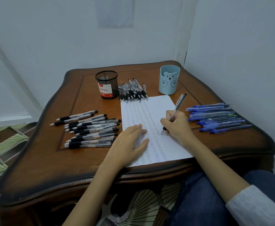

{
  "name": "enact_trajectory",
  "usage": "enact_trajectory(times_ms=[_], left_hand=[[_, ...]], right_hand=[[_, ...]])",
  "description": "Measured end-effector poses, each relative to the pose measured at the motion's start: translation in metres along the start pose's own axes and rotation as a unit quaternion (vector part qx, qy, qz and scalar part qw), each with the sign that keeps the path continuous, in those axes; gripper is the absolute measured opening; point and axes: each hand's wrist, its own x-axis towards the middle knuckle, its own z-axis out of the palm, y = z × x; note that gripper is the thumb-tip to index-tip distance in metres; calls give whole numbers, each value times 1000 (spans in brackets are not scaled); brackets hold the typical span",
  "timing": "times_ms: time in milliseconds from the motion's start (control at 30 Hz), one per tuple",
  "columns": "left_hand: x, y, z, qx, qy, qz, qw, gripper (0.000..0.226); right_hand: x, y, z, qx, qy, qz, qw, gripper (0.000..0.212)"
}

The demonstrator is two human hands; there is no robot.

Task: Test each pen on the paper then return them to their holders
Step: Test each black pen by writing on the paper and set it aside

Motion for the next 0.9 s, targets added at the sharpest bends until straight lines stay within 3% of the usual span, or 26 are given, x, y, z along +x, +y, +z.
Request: enact_trajectory(times_ms=[900], left_hand=[[0, 0, 2, 26, -13, -6, 1000, 44]], right_hand=[[-5, -1, 1, 13, -22, -23, 999, 33]])
